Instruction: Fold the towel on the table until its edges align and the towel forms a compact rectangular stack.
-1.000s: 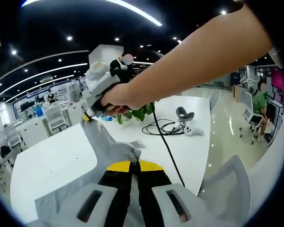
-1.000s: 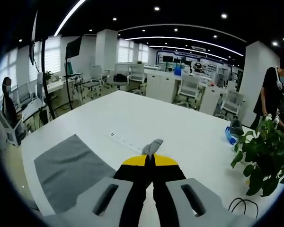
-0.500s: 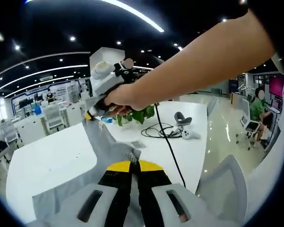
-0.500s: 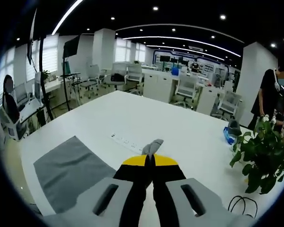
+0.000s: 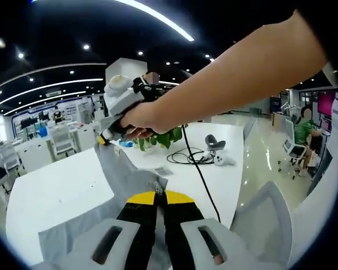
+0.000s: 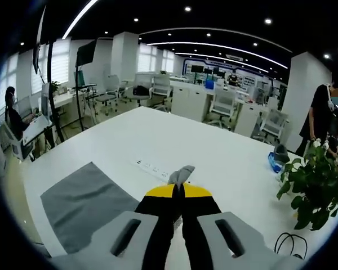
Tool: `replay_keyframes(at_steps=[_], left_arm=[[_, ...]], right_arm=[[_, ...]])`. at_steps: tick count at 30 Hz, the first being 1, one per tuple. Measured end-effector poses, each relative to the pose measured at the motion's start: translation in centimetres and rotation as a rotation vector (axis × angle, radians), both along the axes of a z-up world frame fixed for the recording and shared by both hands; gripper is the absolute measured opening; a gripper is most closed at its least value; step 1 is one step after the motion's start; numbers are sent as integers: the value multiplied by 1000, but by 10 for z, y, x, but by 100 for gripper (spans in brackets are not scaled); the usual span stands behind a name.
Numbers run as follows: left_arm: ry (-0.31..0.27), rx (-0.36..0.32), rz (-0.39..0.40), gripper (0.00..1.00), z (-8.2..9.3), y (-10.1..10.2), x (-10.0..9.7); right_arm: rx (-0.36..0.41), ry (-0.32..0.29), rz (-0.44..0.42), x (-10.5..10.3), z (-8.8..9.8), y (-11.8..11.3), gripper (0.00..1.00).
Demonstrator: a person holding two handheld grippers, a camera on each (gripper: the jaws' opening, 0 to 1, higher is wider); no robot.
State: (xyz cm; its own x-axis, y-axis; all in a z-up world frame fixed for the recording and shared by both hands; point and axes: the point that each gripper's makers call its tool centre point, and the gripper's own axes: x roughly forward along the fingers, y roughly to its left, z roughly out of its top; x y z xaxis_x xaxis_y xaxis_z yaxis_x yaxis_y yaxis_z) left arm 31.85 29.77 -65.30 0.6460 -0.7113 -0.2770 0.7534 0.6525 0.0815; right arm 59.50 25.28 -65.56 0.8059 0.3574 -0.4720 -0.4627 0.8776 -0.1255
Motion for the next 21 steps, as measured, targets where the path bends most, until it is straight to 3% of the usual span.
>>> replay_keyframes(at_steps=[21], left_arm=[[-24,-56,48,3,10,39,-2]], right_arm=[[-9,-25,72,1,15,52,0]])
